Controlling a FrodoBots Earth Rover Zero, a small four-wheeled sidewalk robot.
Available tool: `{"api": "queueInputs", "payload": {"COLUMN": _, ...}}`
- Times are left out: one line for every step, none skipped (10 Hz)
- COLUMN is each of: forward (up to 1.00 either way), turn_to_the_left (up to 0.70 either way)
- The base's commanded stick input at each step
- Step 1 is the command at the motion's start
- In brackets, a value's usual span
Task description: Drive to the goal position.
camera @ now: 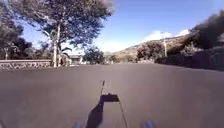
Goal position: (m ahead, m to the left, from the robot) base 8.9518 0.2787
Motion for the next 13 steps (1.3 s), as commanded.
{"api": "queueInputs", "payload": {"forward": 0.70, "turn_to_the_left": -0.35}}
{"api": "queueInputs", "payload": {"forward": 0.70, "turn_to_the_left": -0.35}}
{"api": "queueInputs", "payload": {"forward": 0.70, "turn_to_the_left": -0.35}}
{"api": "queueInputs", "payload": {"forward": 0.70, "turn_to_the_left": -0.35}}
{"api": "queueInputs", "payload": {"forward": 0.70, "turn_to_the_left": -0.35}}
{"api": "queueInputs", "payload": {"forward": 0.70, "turn_to_the_left": -0.35}}
{"api": "queueInputs", "payload": {"forward": 0.70, "turn_to_the_left": -0.35}}
{"api": "queueInputs", "payload": {"forward": 0.70, "turn_to_the_left": -0.31}}
{"api": "queueInputs", "payload": {"forward": 0.70, "turn_to_the_left": -0.16}}
{"api": "queueInputs", "payload": {"forward": 0.70, "turn_to_the_left": -0.02}}
{"api": "queueInputs", "payload": {"forward": 0.70, "turn_to_the_left": 0.00}}
{"api": "queueInputs", "payload": {"forward": 0.70, "turn_to_the_left": 0.00}}
{"api": "queueInputs", "payload": {"forward": 0.70, "turn_to_the_left": 0.00}}
